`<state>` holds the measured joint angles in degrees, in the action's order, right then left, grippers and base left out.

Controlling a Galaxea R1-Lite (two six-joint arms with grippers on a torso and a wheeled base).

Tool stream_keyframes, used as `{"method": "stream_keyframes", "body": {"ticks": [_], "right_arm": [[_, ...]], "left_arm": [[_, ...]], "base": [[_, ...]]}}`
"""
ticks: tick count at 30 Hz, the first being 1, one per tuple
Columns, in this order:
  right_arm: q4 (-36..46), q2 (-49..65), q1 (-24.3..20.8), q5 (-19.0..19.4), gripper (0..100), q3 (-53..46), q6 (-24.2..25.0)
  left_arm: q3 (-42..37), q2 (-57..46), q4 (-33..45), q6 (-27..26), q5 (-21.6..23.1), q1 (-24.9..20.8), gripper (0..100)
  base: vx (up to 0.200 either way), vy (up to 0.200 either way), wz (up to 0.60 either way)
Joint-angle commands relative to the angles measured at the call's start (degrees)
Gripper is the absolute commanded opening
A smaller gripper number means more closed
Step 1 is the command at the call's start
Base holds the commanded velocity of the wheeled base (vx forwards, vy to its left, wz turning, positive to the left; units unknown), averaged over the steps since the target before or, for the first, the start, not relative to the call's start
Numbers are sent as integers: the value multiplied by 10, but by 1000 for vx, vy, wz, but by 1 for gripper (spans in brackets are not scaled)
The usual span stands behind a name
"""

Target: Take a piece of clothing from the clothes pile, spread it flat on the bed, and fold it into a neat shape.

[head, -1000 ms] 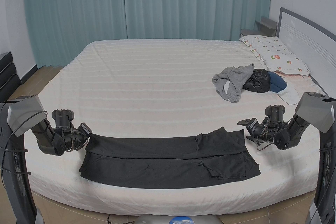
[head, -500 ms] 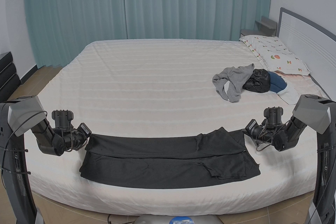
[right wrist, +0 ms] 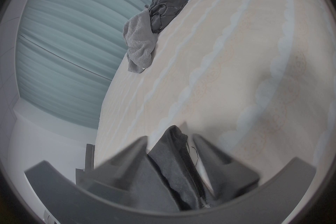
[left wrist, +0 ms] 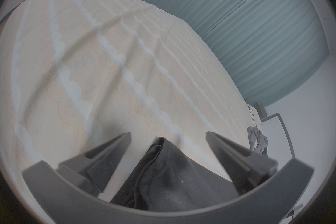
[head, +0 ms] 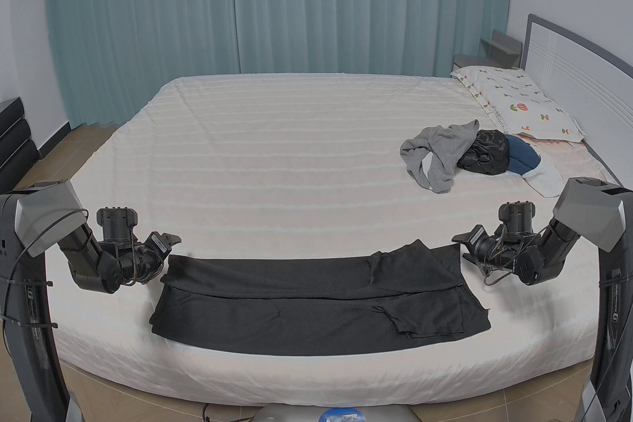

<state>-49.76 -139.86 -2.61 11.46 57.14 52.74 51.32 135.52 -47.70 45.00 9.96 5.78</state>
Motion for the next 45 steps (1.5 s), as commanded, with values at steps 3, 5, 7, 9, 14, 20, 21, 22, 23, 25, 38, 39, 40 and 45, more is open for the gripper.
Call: {"method": "stream_keyframes", "body": {"ticks": [3,5,7,9,14,20,21,22,23,25,38,39,40,45], "right_arm": [[-10,71,0,8,100,-75,1],[-25,104,-3,16,100,-116,-1],[-36,132,-9,16,100,-157,-5],[-43,158,-24,16,100,-186,-5],[-43,187,-48,16,100,-223,-4],[-43,185,-63,20,100,-258,-15],[-43,181,-64,21,100,-259,-20],[-43,180,-64,22,100,-261,-25],[-43,175,-68,23,100,-264,-31],[-43,170,-71,24,100,-266,-36],[-61,128,-82,49,100,-255,-48],[-66,123,-82,49,100,-255,-48],[-67,120,-83,49,100,-255,-48],[-68,108,-82,49,100,-248,-53]], "left_arm": [[-3,-11,0,28,1,12,100],[-10,-26,-3,40,2,19,100],[-20,-34,0,42,9,23,100],[-40,-37,-5,42,20,24,100],[-58,-54,0,44,23,23,100],[-87,-69,-3,43,23,21,100],[-90,-70,-3,43,23,21,100],[-93,-70,-3,43,23,21,100],[-95,-70,-4,43,23,22,100],[-97,-73,-3,43,23,24,100],[-110,-74,-5,42,23,23,100],[-110,-74,-4,42,23,23,100],[-110,-74,-5,42,23,23,100],[-110,-76,-4,42,23,22,100]], "base": [[0,0,0],[0,0,0],[0,0,0],[0,0,0],[0,0,0],[-100,0,0],[0,0,0],[0,0,0],[0,0,0],[0,0,0],[0,0,0],[0,0,0],[0,0,0],[0,0,0]]}}
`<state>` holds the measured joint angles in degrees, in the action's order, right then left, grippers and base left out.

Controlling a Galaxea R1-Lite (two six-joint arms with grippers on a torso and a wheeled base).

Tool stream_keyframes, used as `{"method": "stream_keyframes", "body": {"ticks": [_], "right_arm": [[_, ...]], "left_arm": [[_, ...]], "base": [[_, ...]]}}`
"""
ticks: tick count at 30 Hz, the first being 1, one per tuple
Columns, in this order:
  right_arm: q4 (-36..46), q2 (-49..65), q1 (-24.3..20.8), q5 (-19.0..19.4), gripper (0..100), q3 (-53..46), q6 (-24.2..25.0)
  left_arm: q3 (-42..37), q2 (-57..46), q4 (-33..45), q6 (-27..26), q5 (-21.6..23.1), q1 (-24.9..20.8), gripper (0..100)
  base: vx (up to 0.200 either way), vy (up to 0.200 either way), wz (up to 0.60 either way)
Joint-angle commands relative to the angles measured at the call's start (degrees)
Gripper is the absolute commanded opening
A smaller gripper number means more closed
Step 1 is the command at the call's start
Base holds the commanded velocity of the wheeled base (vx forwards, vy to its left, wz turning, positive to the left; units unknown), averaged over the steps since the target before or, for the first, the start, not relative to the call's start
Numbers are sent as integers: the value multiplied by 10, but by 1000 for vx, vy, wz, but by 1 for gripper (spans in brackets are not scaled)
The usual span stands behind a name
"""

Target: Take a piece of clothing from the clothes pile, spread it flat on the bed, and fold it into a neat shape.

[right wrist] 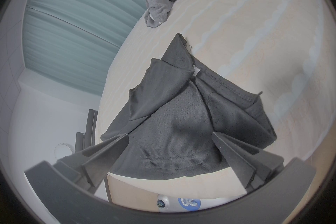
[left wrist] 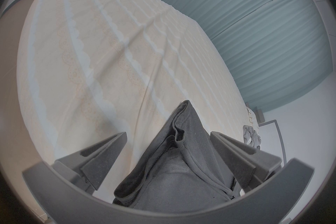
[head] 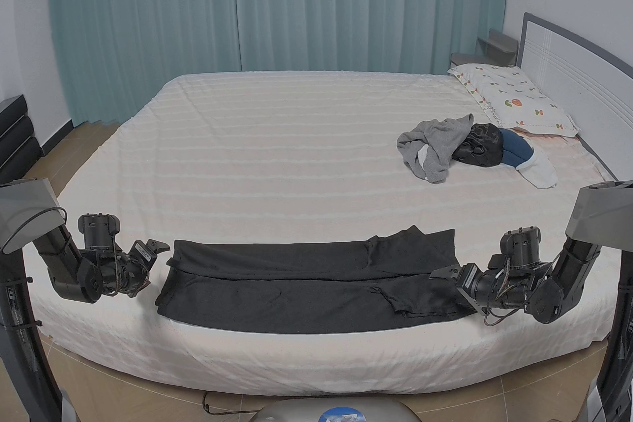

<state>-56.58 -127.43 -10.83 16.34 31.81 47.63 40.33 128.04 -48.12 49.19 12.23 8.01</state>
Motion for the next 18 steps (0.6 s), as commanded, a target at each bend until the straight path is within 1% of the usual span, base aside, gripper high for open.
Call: {"method": "stream_keyframes", "body": {"ticks": [1,5,11,18], "right_arm": [[1,-17,0,0,0,6,-2],[3,-22,-1,-3,0,2,-4],[4,-22,4,-4,0,-7,-26],[4,-12,5,-5,0,-14,-27]], "left_arm": [[0,-1,0,0,0,0,100],[0,-1,0,0,0,0,100],[1,1,0,0,0,1,100],[0,3,0,-1,0,1,100]], "base": [[0,0,0],[0,0,0],[0,0,0],[0,0,0]]}}
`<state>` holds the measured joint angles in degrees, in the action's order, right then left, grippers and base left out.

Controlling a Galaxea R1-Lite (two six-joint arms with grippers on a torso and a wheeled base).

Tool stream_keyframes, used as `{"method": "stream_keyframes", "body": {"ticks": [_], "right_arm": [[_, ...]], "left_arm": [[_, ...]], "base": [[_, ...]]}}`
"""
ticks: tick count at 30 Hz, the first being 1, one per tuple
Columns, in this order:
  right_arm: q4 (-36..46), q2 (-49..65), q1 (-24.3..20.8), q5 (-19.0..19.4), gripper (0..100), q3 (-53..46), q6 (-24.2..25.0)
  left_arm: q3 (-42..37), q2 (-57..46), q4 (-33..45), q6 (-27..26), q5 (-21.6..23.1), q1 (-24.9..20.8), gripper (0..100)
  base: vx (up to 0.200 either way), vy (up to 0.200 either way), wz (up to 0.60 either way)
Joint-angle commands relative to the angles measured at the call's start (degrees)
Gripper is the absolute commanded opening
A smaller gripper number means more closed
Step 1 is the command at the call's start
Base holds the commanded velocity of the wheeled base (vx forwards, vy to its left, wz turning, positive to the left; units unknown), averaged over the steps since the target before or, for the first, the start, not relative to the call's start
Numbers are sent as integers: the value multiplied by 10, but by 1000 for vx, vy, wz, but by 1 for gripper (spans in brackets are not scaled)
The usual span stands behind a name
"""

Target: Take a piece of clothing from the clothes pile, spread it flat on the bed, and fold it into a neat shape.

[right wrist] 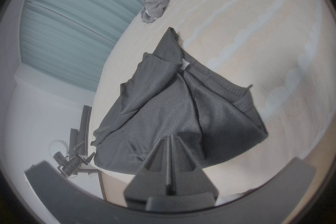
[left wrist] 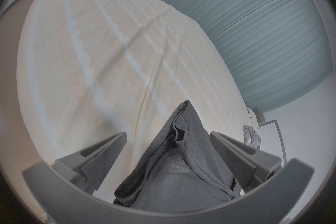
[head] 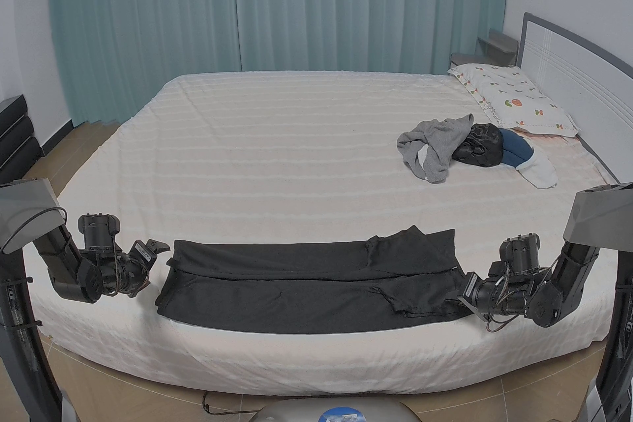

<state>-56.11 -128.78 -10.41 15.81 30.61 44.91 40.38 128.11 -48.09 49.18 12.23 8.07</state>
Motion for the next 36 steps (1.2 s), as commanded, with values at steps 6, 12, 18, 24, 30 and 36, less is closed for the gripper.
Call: {"method": "stream_keyframes", "body": {"ticks": [6,12,18,24,30,36], "right_arm": [[-5,-6,2,2,100,5,0],[-5,-23,7,2,100,17,0],[-7,-26,8,4,100,18,1],[-7,-22,7,2,0,14,2],[-5,-4,7,0,0,1,2],[-6,5,11,0,0,-6,1]], "left_arm": [[0,2,-1,0,0,0,100],[0,2,-1,0,0,0,100],[1,2,-1,0,0,0,100],[1,2,-1,0,0,0,100],[1,2,0,0,0,1,100],[1,2,0,0,0,1,100]], "base": [[0,0,0],[0,0,0],[0,0,0],[0,0,0],[0,0,0],[0,0,0]]}}
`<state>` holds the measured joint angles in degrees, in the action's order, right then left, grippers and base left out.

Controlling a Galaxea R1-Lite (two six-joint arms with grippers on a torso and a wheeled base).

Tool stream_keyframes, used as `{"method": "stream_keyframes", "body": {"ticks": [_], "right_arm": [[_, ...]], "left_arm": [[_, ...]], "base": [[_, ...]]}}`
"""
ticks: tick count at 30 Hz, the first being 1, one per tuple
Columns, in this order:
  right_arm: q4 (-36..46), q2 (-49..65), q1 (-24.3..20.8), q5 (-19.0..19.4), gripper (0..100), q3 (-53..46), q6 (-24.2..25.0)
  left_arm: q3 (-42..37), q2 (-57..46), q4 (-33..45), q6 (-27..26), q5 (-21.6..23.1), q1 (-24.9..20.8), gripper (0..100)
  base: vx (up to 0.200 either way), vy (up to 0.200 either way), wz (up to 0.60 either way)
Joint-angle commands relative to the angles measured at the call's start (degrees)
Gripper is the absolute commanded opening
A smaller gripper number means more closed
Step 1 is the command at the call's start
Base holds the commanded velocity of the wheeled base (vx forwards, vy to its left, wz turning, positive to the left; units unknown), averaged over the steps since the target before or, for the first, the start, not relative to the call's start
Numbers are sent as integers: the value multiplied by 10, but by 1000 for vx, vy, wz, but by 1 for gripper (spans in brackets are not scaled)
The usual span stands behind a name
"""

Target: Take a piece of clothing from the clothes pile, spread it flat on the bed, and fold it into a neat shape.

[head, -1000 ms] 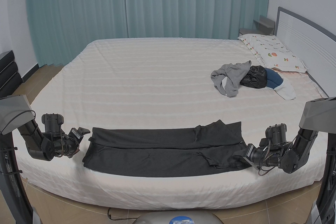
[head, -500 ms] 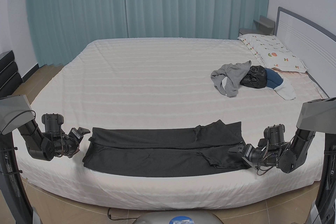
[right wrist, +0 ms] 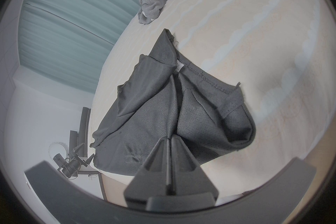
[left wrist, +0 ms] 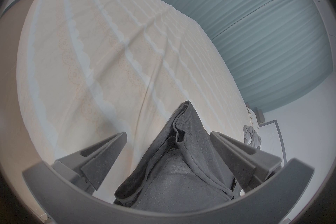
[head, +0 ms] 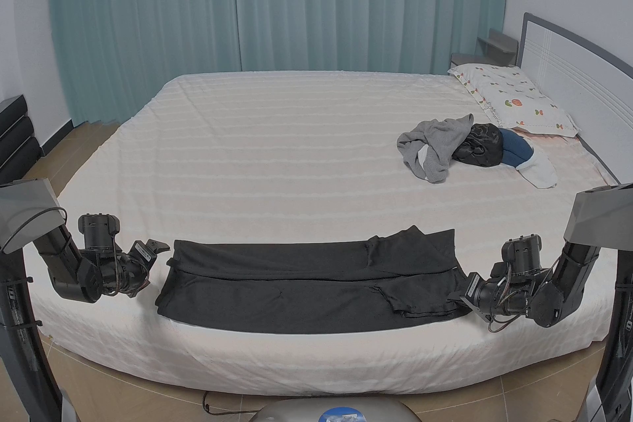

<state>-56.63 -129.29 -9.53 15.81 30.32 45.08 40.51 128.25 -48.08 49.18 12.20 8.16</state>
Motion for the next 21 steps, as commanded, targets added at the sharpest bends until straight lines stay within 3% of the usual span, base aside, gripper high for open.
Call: {"method": "stream_keyframes", "body": {"ticks": [1,12,13,21], "right_arm": [[-1,10,2,0,0,-3,-1],[2,11,7,0,0,-10,-10],[2,11,7,0,100,-10,-10],[-1,38,8,2,100,-7,-10]], "left_arm": [[0,1,0,0,0,0,100],[-1,-1,0,0,0,0,100],[-1,-1,0,0,0,0,100],[-10,-22,-1,0,0,-1,100]], "base": [[0,0,0],[0,0,0],[0,0,0],[0,0,0]]}}
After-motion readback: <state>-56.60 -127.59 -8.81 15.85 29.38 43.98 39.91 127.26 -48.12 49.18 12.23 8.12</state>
